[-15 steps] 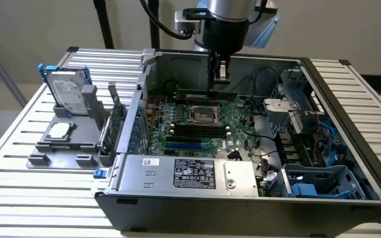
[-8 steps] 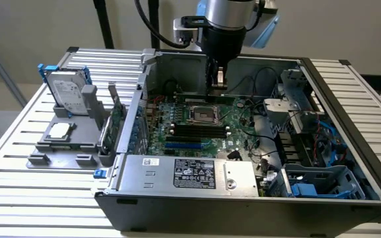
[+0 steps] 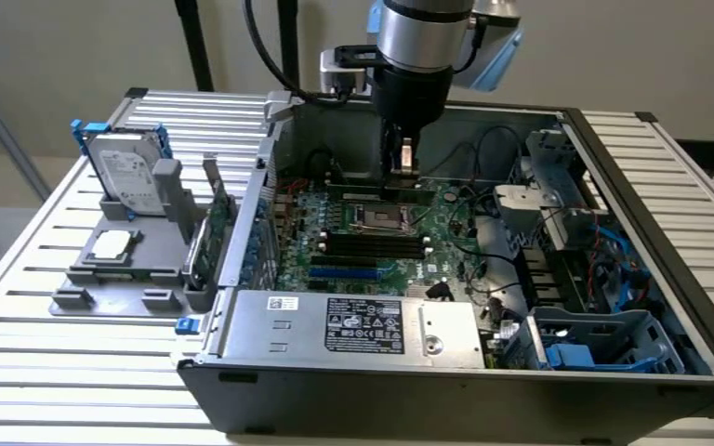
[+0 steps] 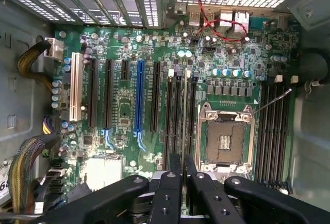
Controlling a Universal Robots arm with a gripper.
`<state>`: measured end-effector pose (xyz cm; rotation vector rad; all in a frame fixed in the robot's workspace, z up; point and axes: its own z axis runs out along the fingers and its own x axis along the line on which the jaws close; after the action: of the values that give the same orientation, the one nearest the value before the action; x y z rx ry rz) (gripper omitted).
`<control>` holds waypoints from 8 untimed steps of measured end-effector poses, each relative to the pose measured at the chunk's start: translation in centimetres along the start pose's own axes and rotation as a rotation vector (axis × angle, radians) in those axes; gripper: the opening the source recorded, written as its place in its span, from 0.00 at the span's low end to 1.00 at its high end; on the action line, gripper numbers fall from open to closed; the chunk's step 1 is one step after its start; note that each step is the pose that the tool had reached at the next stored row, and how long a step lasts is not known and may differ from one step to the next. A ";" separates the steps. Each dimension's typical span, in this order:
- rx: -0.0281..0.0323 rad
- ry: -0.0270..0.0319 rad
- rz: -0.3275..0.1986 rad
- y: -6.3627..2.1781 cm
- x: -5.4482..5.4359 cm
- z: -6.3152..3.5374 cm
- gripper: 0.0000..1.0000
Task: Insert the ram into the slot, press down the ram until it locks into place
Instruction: 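Insert the ram into the slot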
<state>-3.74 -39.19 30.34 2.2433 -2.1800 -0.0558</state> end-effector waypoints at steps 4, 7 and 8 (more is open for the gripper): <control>0.0002 -0.0002 0.000 0.07 0.0 0.72 0.13; 0.0006 0.0000 0.000 0.07 0.0 1.27 0.13; 0.0007 0.0000 0.000 0.06 0.1 1.46 0.13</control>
<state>-3.85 -39.23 28.88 2.2437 -2.1803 -0.0550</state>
